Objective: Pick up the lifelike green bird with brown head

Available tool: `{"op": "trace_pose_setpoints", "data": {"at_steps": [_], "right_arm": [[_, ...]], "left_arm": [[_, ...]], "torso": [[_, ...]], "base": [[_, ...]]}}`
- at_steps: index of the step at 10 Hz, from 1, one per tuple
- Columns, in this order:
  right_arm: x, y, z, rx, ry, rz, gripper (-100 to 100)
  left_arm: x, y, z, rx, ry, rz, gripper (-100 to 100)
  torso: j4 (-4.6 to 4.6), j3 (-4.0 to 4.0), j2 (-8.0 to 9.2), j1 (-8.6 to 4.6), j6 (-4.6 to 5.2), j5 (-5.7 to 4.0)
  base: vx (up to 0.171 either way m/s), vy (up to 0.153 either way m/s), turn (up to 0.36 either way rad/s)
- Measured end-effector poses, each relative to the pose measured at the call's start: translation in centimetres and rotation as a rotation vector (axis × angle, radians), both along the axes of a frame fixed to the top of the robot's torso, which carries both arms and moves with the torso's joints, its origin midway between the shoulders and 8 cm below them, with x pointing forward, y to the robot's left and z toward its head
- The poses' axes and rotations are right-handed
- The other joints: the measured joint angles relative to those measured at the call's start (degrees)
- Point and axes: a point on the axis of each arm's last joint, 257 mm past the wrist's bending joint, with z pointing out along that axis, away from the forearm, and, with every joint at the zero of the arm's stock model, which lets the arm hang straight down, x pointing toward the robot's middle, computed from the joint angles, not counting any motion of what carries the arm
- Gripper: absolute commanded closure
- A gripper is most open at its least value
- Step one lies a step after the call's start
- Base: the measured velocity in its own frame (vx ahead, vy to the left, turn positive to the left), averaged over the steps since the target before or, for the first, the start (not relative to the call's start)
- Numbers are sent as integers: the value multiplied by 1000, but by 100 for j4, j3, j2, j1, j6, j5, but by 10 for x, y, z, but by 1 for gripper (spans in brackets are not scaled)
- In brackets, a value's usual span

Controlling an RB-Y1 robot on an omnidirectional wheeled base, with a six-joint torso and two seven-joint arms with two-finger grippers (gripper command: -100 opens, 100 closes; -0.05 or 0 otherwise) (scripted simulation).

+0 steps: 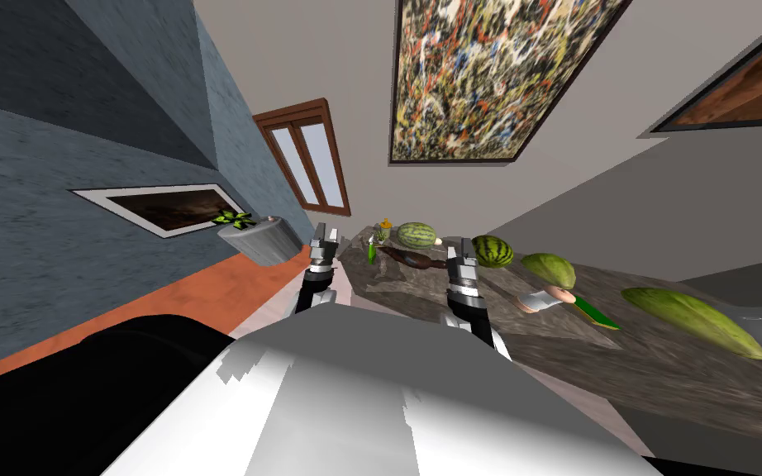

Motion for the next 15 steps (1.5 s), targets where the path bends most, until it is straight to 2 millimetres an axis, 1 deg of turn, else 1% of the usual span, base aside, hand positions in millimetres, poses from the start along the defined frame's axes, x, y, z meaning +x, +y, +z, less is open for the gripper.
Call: {"op": "trace_pose_setpoints", "data": {"at_steps": [3,6,9,12,13,14,15], "right_arm": [[0,0,0,0,0,0,0],[0,0,0,0,0,0,0],[0,0,0,0,0,0,0],[0,0,0,0,0,0,0],[0,0,0,0,0,0,0],[0,0,0,0,0,0,0],[0,0,0,0,0,0,0]], "left_arm": [[20,-4,-14,22,66,-42,-100],[43,-6,-27,24,130,-70,-100],[67,-4,-44,20,203,-91,-100],[85,-3,-55,12,261,-102,-100],[95,-3,-59,10,283,-106,-100],[99,-1,-65,6,308,-105,-100],[107,0,-67,3,328,-109,-100]], "torso": [[5,13,24,31,1,7],[4,9,16,24,1,6],[3,9,15,24,2,6],[3,7,12,28,-1,7],[4,11,19,29,1,7],[4,10,17,24,-2,6],[4,11,19,27,1,6]], "base": [[-70,76,-135],[-54,61,-100],[-46,56,-93],[-52,70,-111],[-56,52,-89],[-65,64,-146],[-52,56,-81]]}}
